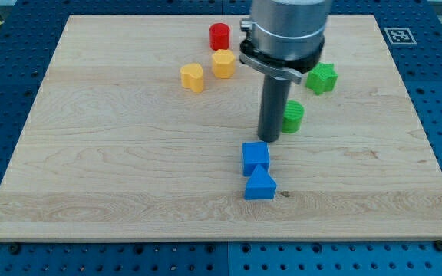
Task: Move the green circle to the blue cube
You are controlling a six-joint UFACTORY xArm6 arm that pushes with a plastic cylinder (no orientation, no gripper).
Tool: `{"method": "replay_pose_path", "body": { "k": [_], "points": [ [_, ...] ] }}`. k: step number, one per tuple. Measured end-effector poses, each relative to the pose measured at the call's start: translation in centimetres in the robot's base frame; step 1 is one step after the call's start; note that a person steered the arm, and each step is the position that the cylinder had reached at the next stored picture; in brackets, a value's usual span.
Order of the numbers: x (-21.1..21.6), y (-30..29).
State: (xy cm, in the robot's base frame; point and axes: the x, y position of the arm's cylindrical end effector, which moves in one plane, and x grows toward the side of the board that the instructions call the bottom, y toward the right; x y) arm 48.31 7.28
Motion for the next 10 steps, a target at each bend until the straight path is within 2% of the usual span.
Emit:
{"method": "replay_pose_path", "body": {
  "k": [1,4,6,8,10],
  "points": [
    [0.8,2.2],
    [0.8,3.5],
    [0.8,8.9],
    [-4.4,9.4],
    [-4.9,6.7]
  ]
}}
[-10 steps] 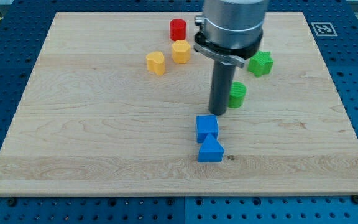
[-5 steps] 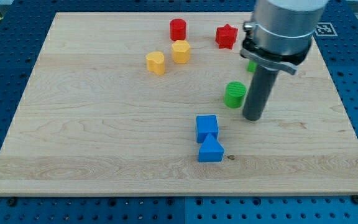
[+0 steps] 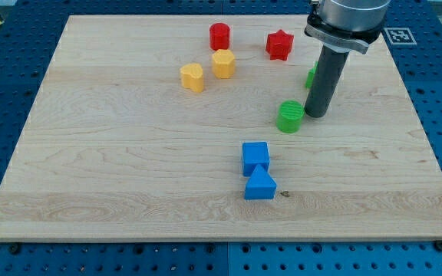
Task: Move the green circle to the blue cube
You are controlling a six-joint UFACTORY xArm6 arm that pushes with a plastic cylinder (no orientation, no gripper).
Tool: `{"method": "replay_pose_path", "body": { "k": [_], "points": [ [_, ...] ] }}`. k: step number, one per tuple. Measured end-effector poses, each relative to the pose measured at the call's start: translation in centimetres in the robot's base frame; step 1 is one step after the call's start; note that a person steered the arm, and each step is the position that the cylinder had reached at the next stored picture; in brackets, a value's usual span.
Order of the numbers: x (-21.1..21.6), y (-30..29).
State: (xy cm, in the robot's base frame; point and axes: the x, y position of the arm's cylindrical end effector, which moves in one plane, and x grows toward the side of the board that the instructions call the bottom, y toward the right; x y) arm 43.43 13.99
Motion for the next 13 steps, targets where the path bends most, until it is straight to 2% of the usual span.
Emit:
{"method": "replay_pose_path", "body": {
  "k": [2,9,11,12,13],
  "points": [
    [0.0,-0.7],
    [0.0,-9.0],
    [0.2,-7.1],
    [0.6,-10.2],
    [0.6,-10.3]
  ]
}}
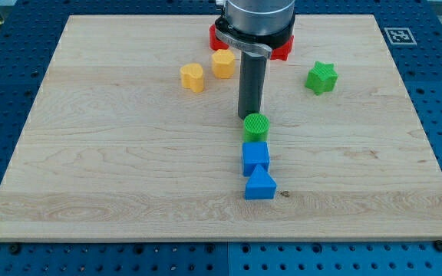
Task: Move the green circle to the blue cube
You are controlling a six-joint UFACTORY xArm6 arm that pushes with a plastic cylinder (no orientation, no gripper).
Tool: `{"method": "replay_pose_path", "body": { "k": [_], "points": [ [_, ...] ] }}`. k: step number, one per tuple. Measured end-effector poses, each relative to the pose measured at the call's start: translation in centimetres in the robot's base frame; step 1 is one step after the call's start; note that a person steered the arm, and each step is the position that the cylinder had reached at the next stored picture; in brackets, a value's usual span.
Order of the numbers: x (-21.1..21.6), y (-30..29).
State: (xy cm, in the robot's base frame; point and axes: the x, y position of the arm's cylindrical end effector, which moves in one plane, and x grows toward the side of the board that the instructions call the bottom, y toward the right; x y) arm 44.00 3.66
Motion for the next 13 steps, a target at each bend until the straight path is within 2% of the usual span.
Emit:
{"method": "replay_pose_path", "body": {
  "k": [1,2,3,6,9,10,13],
  "points": [
    [0.0,0.3],
    [0.1,5.9],
    [0.4,7.7],
    [1.5,7.5],
    [1.9,3.4],
    [-0.5,3.3],
    [1.8,2.3]
  ]
}}
